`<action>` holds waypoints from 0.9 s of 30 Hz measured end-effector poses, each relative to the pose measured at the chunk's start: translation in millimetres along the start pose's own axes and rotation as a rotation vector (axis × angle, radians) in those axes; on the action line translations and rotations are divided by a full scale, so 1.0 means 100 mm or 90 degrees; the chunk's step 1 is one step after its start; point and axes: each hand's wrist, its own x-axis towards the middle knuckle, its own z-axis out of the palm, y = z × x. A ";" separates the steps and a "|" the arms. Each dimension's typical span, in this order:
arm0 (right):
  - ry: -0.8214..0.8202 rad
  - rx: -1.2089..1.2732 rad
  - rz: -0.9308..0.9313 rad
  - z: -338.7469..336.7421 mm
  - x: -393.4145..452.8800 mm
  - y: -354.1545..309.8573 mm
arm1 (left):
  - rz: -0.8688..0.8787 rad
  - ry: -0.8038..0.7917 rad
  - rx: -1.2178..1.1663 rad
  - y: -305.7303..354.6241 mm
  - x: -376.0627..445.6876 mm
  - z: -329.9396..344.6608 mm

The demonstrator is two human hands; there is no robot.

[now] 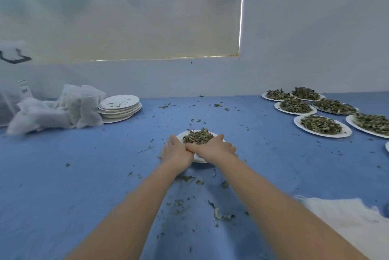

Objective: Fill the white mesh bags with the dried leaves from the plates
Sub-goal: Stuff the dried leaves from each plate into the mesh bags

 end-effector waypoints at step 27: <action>0.077 -0.176 -0.174 -1.83 -1.76 1.74 | 0.310 -0.151 0.016 1.55 -2.02 0.61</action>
